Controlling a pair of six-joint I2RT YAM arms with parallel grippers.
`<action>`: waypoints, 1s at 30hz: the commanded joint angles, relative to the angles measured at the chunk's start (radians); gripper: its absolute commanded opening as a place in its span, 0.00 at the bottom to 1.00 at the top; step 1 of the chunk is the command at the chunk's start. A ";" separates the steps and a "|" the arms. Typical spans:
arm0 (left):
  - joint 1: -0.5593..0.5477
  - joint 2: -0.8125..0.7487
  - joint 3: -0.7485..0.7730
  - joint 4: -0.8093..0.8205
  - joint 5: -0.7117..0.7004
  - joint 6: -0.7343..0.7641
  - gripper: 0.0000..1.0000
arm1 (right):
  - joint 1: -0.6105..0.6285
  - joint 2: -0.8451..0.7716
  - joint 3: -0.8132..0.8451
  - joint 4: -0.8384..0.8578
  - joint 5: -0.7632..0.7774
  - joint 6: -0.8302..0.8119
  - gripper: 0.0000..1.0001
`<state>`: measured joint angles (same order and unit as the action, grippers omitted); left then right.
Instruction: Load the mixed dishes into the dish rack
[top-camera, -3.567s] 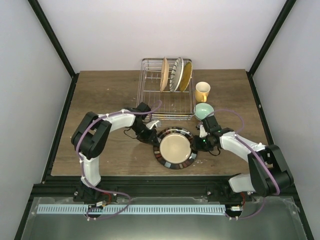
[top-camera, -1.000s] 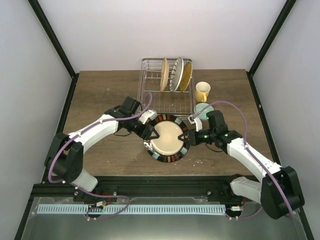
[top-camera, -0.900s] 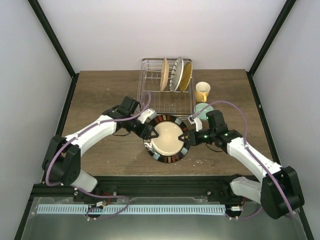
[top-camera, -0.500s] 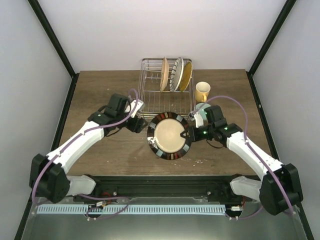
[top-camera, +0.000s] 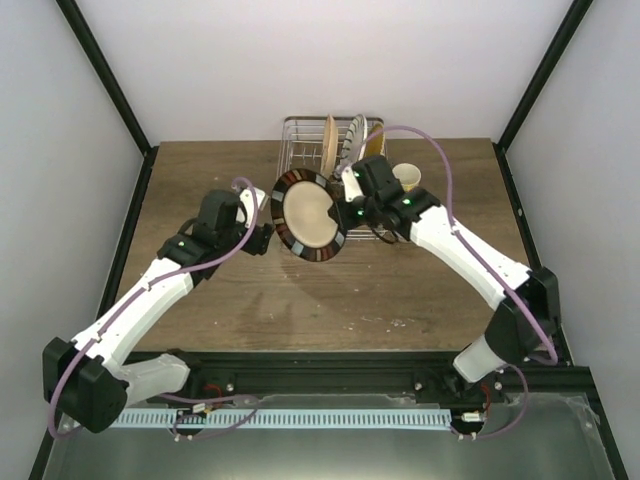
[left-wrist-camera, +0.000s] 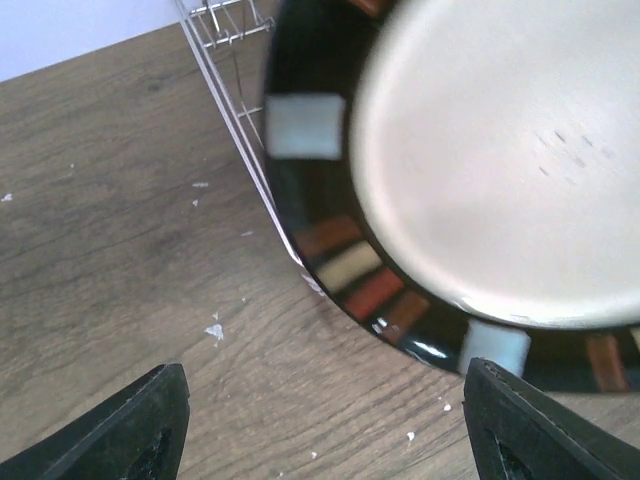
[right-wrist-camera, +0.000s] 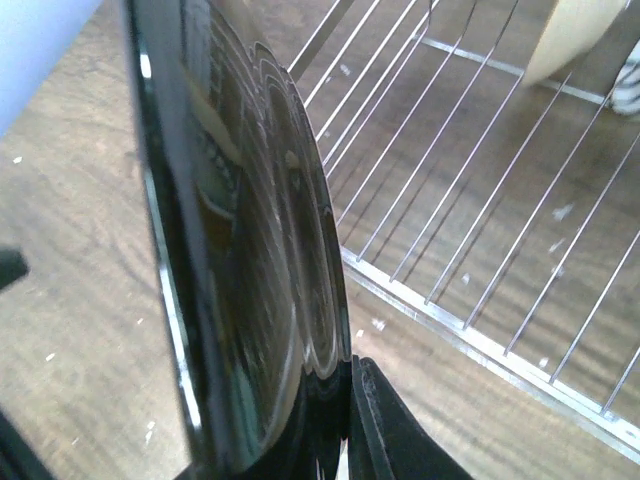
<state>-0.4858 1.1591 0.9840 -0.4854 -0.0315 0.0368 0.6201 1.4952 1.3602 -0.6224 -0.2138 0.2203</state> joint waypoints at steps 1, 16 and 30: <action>0.003 -0.032 -0.045 0.030 -0.009 -0.027 0.77 | 0.055 0.108 0.230 0.043 0.198 -0.012 0.01; 0.004 -0.119 -0.157 0.054 0.028 -0.048 0.77 | 0.107 0.362 0.630 -0.018 0.425 0.035 0.01; 0.005 -0.099 -0.146 0.052 0.052 -0.062 0.77 | 0.120 0.341 0.630 -0.006 0.635 0.035 0.01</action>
<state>-0.4847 1.0569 0.8333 -0.4500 0.0025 -0.0193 0.7277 1.8736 1.8717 -0.7292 0.3016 0.2485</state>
